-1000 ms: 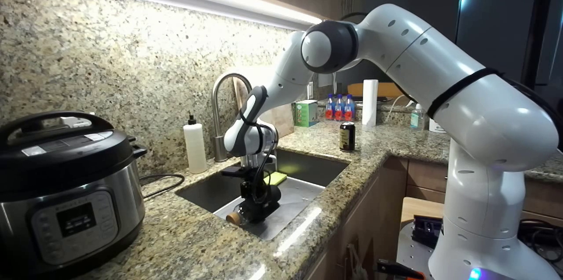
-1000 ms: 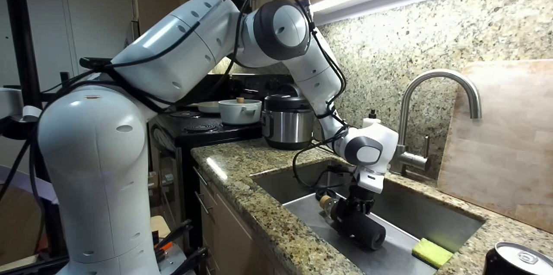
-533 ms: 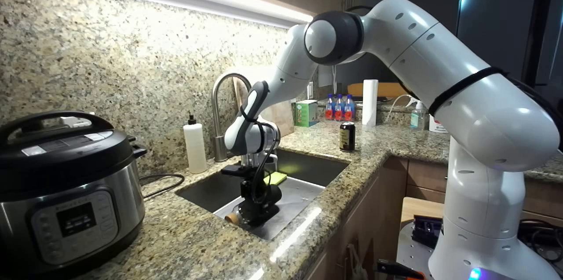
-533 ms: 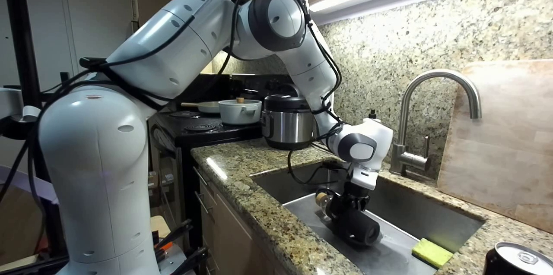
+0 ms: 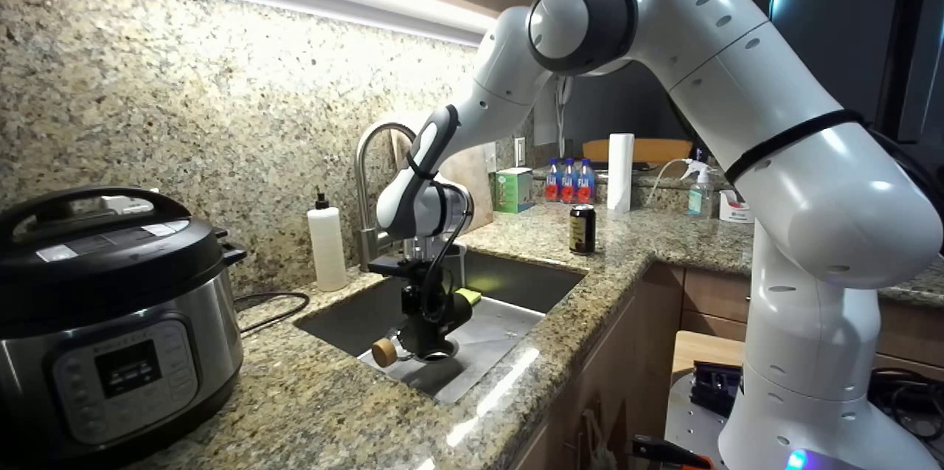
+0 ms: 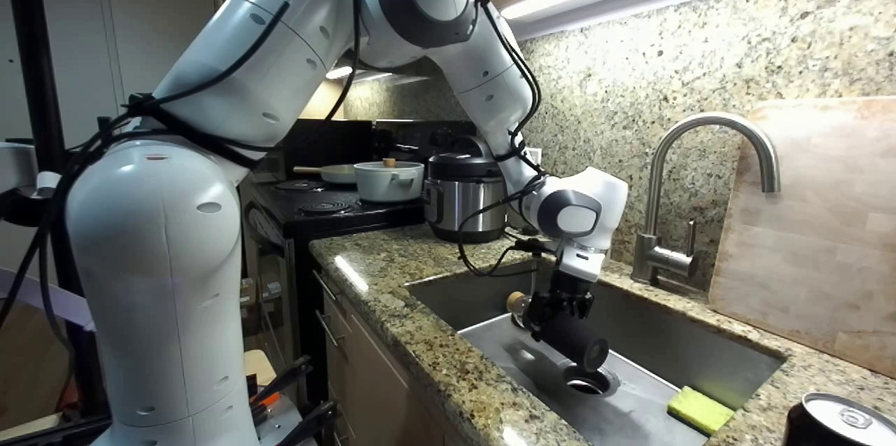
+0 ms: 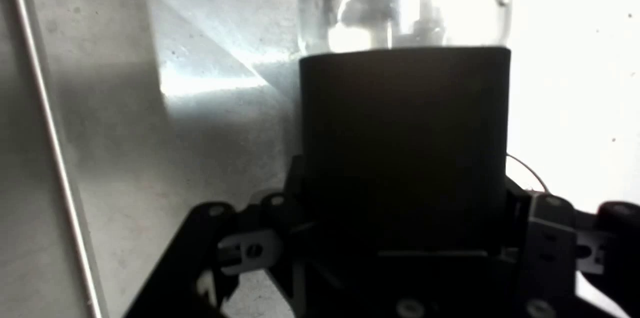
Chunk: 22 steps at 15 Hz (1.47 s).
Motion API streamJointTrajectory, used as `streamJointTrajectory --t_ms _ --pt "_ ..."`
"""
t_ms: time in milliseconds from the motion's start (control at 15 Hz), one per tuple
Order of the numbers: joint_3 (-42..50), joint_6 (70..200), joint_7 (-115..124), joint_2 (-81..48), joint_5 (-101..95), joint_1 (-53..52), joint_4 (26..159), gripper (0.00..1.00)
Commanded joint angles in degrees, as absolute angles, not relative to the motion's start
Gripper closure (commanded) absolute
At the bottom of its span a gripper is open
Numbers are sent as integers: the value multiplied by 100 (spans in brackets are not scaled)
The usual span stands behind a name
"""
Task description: Remove the bottle from the sink
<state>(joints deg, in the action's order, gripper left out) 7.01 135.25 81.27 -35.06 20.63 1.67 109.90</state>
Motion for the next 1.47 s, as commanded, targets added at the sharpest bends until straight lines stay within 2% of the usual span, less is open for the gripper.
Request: streamJointTrajectory --t_ms 0,667,1400 --pt "728 13609 8202 -2764 2055 131 11644 46" --pt "922 13482 8292 -1712 2179 365 12335 46" --pt "1418 12817 7799 -998 2182 1204 12507 46"
